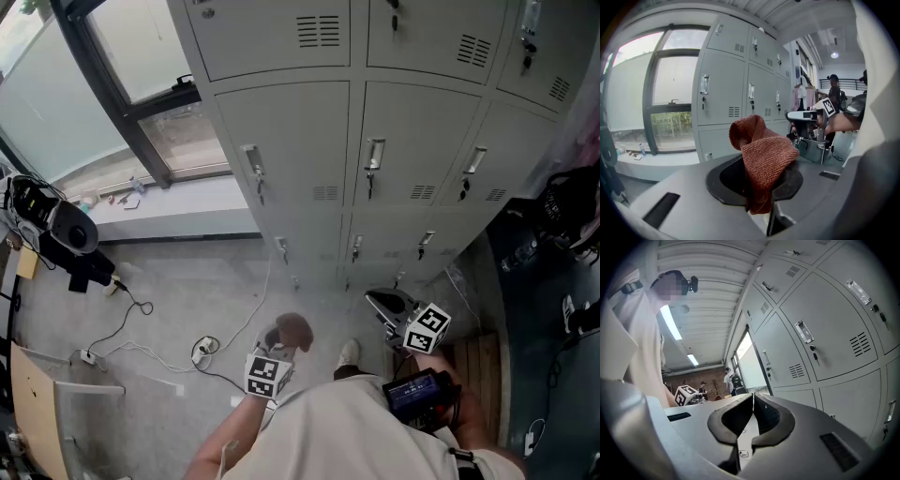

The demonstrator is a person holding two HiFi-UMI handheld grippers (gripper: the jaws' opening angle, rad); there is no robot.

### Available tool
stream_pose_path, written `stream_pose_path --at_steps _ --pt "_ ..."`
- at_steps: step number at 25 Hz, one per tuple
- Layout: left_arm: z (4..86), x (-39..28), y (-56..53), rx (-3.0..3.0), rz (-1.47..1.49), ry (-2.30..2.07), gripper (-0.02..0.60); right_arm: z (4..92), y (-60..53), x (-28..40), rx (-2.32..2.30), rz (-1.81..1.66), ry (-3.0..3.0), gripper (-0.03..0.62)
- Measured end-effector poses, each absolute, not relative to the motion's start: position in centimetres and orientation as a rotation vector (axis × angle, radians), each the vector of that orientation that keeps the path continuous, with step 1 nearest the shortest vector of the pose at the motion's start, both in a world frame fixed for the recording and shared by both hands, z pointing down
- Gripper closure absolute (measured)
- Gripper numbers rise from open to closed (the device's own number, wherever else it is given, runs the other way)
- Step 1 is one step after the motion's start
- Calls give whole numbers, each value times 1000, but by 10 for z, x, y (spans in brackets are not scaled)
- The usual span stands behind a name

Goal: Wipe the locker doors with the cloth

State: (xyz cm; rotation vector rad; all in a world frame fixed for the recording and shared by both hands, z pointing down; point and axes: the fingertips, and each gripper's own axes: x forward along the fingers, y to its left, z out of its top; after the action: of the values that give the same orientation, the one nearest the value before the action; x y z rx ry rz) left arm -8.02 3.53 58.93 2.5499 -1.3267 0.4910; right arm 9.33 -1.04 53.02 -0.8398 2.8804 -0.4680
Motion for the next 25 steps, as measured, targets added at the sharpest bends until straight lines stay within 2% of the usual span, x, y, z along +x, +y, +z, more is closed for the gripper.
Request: stream_pose_path --at_steps 6,11,17,25 --pt "564 -21 -51 2622 485 -1307 509 525 -80 140 -819 -397 2933 576" --pt "549 1 -97 2653 474 -1326 509 515 -126 169 -805 -345 2952 576" --pt "549 -8 -122 2612 457 -1369 509 510 -149 178 -804 -334 2943 576" --pt "557 -42 -129 2570 406 -1373 509 499 -159 150 -817 -297 2976 577"
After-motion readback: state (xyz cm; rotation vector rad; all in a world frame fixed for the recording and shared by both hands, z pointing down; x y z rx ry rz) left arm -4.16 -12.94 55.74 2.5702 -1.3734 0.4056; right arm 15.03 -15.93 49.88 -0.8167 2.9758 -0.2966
